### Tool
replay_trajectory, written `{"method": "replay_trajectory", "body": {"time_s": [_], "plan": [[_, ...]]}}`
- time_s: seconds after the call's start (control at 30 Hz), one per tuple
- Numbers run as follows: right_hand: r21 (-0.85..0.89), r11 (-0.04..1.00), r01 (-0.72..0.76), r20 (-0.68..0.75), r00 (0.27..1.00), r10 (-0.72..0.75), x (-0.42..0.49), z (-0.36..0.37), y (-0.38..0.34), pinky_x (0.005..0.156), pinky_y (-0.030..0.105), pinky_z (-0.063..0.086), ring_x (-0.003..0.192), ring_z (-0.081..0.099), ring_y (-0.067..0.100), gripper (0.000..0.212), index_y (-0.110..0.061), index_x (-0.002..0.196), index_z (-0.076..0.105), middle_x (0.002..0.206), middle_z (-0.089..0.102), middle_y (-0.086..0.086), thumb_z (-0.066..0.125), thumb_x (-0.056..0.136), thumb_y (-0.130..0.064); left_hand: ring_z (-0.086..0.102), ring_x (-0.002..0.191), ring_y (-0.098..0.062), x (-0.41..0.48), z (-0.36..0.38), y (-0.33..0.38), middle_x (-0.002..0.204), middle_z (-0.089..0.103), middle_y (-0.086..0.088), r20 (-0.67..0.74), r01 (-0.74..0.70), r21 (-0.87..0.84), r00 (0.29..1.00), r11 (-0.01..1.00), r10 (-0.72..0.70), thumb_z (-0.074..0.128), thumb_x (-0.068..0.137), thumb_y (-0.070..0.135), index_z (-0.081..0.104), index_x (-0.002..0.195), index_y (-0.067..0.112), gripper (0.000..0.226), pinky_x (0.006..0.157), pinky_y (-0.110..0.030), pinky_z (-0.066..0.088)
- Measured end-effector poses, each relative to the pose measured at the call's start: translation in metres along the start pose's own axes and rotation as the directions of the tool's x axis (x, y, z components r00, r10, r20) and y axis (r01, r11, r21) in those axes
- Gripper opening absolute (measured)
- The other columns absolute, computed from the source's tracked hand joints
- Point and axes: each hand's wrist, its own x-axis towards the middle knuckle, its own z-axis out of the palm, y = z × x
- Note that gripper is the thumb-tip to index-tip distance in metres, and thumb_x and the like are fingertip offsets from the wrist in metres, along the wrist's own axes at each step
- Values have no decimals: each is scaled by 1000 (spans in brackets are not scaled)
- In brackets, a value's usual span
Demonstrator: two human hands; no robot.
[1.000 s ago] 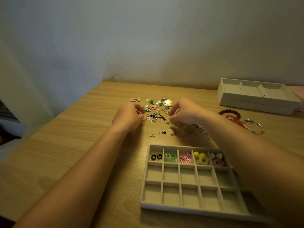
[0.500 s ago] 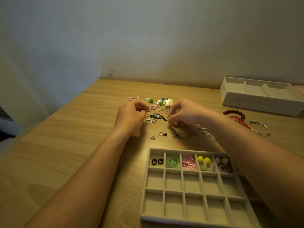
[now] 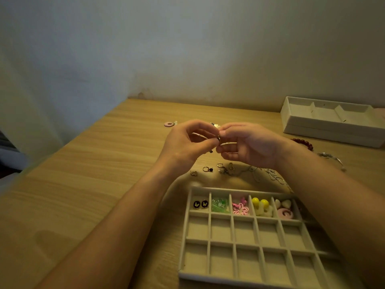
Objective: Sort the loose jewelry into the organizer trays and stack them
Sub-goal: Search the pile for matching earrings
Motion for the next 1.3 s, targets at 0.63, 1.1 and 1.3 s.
{"method": "replay_trajectory", "body": {"time_s": [0.63, 1.1, 1.3], "plan": [[-109, 991, -83, 30, 996, 86, 0, 8, -10, 63, 24, 51, 69, 60, 12, 20, -4, 112, 63, 80, 64, 4, 55, 101, -19, 67, 80, -10, 0, -3, 2, 87, 72, 3, -69, -83, 116, 993, 990, 91, 76, 87, 12, 70, 93, 23, 14, 66, -21, 54], [-465, 880, -93, -515, 838, -183, 22, -24, -10, 67, 30, 52, 75, 61, 18, 15, -7, 100, 72, 86, 66, 5, 58, 101, -15, 68, 81, -18, 8, -31, -36, 90, 72, -7, -136, 239, 137, 966, 961, -221, 74, 84, -1, 71, 87, 12, 14, 70, -28, 60], [-700, 677, -227, -424, 895, -139, 26, -40, 0, 65, 27, 52, 83, 67, 15, 14, -18, 96, 74, 97, 73, 4, 67, 95, -6, 71, 88, -12, 10, -20, -38, 93, 74, 3, -5, 233, 293, 970, 927, -242, 82, 80, 10, 69, 93, 25, 24, 82, -33, 61]]}}
